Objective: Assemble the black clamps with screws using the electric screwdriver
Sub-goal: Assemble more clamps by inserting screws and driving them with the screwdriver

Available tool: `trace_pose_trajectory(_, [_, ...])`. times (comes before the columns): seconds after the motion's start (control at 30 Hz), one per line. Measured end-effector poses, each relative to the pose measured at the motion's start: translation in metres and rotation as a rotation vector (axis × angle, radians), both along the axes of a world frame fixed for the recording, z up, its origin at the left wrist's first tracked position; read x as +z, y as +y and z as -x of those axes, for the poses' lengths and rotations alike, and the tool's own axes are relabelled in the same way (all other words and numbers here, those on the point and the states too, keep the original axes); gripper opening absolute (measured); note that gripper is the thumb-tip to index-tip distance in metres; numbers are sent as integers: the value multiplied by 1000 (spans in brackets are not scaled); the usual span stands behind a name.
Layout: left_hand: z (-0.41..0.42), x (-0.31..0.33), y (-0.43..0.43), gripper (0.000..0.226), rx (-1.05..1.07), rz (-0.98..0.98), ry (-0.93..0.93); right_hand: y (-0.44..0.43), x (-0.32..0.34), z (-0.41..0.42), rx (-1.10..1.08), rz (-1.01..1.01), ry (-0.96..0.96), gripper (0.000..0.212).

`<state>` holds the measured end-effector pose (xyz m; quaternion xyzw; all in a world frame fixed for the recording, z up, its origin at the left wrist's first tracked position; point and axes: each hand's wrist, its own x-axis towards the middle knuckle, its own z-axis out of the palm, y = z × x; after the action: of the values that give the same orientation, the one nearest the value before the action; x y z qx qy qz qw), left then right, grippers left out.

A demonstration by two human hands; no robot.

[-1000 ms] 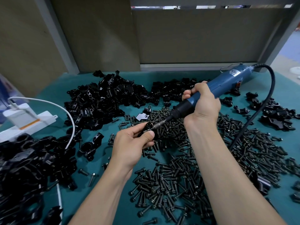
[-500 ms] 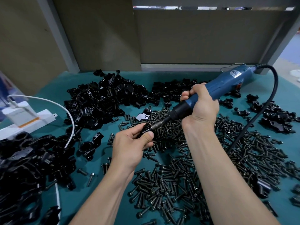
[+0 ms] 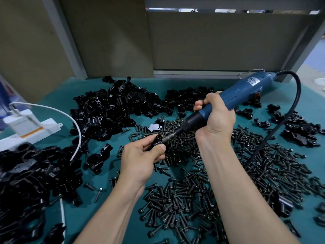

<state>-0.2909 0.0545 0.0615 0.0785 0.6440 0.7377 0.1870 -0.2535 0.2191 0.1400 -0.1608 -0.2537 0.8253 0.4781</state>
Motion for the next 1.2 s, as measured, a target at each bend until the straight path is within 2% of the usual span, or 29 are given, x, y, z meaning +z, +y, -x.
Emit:
trace_pose_trajectory(0.17, [-1, 3, -2, 50, 20, 55, 36, 0, -3, 1, 7, 48, 3, 32])
trace_pose_trajectory(0.27, [-5, 7, -1, 43, 1, 39, -11, 0, -3, 0, 9, 55, 9, 32])
trace_pose_trajectory(0.37, [-10, 11, -1, 12, -72, 0, -92, 0, 1, 0, 11, 8, 16, 32])
trace_pose_trajectory(0.67, [-9, 18, -4, 27, -264, -53, -265, -1, 9, -3, 55, -141, 38, 33])
trace_pose_trajectory(0.77, [-11, 20, -5, 25, -253, -54, -297, 1, 8, -4, 78, -155, 37, 36])
trace_pose_trajectory(0.9, [-12, 23, -2, 13, -203, 38, -201, 8, 4, -7, 124, 0, 57, 28])
trace_pose_trajectory(1.0, [-11, 22, 0, 8, -155, 246, 26, 13, 2, -12, 113, 120, 57, 17])
trace_pose_trajectory(1.1, [-9, 21, 0, 20, -147, 354, 207, 12, 6, -15, 105, 171, 41, 10])
trace_pose_trajectory(1.17, [-12, 23, -1, 25, -165, 408, 240, 10, 11, -16, 38, 194, -58, 11])
trace_pose_trajectory(1.2, [-13, 24, -1, 24, -163, 375, 181, 9, 14, -16, -13, 200, -127, 14])
